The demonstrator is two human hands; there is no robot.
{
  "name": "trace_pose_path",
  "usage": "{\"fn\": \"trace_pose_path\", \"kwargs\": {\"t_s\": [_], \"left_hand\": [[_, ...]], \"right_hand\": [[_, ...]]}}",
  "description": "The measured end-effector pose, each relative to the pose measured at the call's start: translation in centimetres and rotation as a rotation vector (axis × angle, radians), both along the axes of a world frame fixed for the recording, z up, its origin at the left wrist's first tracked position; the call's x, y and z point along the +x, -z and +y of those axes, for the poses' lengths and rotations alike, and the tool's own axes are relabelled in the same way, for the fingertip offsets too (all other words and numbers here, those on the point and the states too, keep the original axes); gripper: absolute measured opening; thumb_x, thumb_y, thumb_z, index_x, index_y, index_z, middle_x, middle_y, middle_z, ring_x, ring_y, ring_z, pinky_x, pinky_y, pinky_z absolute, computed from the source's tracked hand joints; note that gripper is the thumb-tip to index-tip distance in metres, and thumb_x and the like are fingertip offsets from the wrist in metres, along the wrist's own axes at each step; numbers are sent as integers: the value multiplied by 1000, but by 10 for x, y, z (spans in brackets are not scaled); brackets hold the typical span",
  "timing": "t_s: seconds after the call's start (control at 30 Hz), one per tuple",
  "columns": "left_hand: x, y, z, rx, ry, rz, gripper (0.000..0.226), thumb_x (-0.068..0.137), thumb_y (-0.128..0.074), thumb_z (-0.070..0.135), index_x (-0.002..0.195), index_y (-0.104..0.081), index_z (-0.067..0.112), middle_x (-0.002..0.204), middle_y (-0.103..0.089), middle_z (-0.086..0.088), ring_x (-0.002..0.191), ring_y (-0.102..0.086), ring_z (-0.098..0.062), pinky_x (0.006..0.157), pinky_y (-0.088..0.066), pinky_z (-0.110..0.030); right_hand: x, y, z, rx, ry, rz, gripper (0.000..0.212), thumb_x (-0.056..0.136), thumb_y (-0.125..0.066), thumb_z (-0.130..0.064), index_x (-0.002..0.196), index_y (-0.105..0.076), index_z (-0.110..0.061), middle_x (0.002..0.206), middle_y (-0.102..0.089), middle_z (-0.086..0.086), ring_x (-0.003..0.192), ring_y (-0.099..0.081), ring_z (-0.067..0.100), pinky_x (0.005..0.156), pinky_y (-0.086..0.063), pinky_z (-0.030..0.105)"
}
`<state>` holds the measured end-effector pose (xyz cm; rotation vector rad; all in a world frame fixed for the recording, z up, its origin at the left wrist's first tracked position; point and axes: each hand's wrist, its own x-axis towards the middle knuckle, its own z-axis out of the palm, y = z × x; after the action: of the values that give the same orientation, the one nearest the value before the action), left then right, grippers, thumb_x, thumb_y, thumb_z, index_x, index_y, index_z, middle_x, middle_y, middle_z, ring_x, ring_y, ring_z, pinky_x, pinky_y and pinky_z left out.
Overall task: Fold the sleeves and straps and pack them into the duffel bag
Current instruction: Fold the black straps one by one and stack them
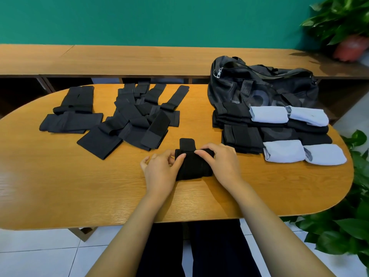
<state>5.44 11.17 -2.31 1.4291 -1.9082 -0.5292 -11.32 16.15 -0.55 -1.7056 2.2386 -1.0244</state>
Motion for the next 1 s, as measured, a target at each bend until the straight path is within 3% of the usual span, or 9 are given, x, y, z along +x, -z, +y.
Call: {"fn": "trace_pose_path", "kwargs": {"t_s": [0.2,0.33,0.43,0.53,0.67,0.83,1.0], "left_hand": [[-2,3,-8,42,-12,-147,28,91,-56,55,103,-67,32,72,-58,13,95,-52,-11,101,-27,-40],[7,8,-9,-87,57,-242,42,88,-60,55,121,-64,29,108,-62,12,110,-48,-13,100,-26,-38],[18,10,-9,-148,277,-243,49,90,-54,54,131,-59,28,134,-55,12,128,-39,-9,111,-18,-38],[23,10,-7,-95,434,-249,53,95,-38,53,141,-49,30,150,-40,15,143,-22,-4,121,-3,-41],[20,11,-11,1,528,-250,55,102,-18,53,149,-37,33,156,-27,19,147,-4,1,121,8,-48],[18,10,-17,84,557,-417,67,94,-8,60,153,-26,33,159,-22,20,149,3,-4,114,23,-53],[23,5,-13,80,571,-449,72,91,-16,68,154,-23,34,159,-20,20,149,4,-3,114,22,-53]], "right_hand": [[-3,10,-15,113,-21,85,31,92,-55,-53,103,-72,-30,99,-67,-12,100,-52,11,98,-35,37],[-6,17,-6,103,-27,203,35,96,-52,-48,120,-67,-28,118,-59,-9,115,-45,13,99,-35,35],[-2,14,11,124,-101,270,53,98,-31,-56,139,-53,-30,143,-49,-9,136,-34,12,115,-23,38],[6,15,29,269,-212,328,71,91,-4,-67,151,-28,-38,158,-26,-13,149,-11,10,122,-4,45],[9,26,39,353,-261,393,72,89,4,-69,154,-10,-41,163,-8,-11,150,7,13,120,9,49],[7,22,44,396,-325,417,65,93,-3,-68,152,-14,-46,162,-1,-16,149,16,13,117,18,51],[3,18,47,396,-363,385,64,92,-11,-70,151,-18,-48,162,0,-17,148,19,12,117,15,54]]}}
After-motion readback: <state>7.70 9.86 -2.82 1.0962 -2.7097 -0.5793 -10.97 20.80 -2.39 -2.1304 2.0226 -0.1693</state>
